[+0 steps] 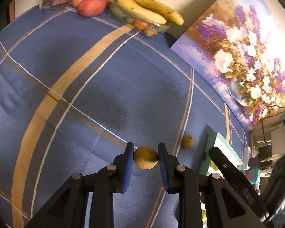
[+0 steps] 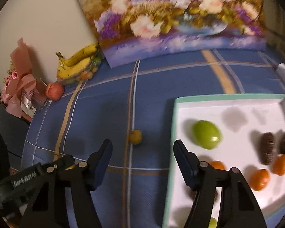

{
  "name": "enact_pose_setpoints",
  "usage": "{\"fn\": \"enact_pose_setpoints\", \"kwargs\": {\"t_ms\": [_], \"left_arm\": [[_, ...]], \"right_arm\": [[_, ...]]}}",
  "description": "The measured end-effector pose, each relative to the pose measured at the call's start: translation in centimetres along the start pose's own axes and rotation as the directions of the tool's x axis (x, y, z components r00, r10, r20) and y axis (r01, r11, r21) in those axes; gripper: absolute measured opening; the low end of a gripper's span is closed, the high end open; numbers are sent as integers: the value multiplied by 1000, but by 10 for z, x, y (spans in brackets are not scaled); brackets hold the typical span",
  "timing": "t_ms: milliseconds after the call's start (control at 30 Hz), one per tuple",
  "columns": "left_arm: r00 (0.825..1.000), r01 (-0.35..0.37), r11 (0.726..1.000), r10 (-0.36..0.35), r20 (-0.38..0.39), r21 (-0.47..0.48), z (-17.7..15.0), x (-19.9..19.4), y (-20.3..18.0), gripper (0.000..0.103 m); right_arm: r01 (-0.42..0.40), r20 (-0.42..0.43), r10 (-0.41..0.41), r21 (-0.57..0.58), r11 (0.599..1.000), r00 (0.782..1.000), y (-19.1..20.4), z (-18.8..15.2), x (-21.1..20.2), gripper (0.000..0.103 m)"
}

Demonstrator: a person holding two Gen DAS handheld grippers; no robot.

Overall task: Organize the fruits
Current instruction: 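Grasp a second small brown fruit with the right tool while the left tool holds its fruit, then carry both held brown fruits over the white tray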

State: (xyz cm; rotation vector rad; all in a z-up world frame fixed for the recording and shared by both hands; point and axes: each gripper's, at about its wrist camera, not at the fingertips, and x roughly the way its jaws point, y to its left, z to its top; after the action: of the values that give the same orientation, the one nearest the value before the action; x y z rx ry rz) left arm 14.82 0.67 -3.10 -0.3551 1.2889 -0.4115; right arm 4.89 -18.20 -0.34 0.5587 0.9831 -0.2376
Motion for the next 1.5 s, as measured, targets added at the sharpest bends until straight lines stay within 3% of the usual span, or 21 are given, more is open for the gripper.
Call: {"fn": "enact_pose_setpoints", "kwargs": {"t_ms": [33,200,433,700,1133,1500], "left_arm": [[1000,4,1000,-4,-5,-5,0,1,2,27],[1000,20,1000,-21,-22,-23,3,6,6,27],[999,34,999,-34,-20,-24,6,5,8,27],[999,47,999,-47,-9,1,5,-3,2,27],[996,75,989,-80,36,129,-18,-37,-30,27],[995,88,938,-95,5,334,-65,-47,-85,28]], "right_arm": [[5,-19,-5,-6,1000,1000,4,1,9,57],[37,-85,-40,-38,999,996,18,4,46,40],[64,-116,-68,-34,997,991,19,5,68,23],[62,-70,-65,-44,997,995,21,-4,36,23],[139,-20,-138,35,990,990,-10,-26,-48,23],[173,11,-175,115,978,984,-49,-56,-102,23]]}}
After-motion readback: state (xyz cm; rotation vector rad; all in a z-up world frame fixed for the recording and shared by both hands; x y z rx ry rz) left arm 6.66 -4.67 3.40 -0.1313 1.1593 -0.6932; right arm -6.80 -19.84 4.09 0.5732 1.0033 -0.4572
